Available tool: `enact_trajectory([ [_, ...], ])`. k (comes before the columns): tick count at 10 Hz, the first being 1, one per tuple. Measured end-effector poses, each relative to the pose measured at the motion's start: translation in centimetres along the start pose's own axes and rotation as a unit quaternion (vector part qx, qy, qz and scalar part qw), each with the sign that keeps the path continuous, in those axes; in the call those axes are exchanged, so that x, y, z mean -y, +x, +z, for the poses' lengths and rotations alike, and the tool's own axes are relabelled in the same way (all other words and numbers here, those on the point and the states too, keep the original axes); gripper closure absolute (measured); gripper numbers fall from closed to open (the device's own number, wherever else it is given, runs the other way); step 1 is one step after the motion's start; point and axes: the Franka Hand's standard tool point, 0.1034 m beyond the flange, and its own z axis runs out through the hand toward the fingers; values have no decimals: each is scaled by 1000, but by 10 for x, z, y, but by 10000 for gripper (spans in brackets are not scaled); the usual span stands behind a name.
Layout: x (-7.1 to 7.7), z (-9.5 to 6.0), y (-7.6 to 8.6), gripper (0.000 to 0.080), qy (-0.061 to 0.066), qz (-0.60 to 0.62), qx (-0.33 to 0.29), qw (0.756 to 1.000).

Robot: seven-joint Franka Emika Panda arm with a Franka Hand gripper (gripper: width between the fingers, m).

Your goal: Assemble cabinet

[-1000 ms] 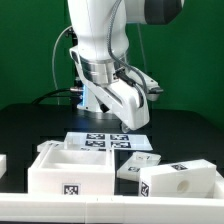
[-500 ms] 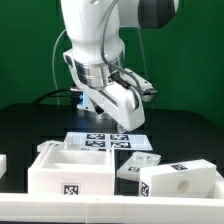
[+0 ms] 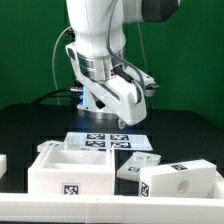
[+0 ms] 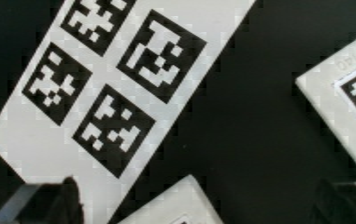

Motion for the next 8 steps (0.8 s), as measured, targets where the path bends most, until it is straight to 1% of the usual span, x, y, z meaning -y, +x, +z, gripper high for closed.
enact_trajectory([
  [3, 0, 1, 0, 150, -2, -5, -1, 1000],
  [4, -1, -1, 7, 150, -35, -53, -28, 998],
  [5, 4, -11, 9, 150, -53, -97, -52, 993],
  [6, 7, -22, 8, 150, -56, -134, -68, 987],
  [7, 10, -29, 6, 150, -50, -162, -76, 983],
  [8, 11, -31, 8, 150, -44, -165, -73, 983],
])
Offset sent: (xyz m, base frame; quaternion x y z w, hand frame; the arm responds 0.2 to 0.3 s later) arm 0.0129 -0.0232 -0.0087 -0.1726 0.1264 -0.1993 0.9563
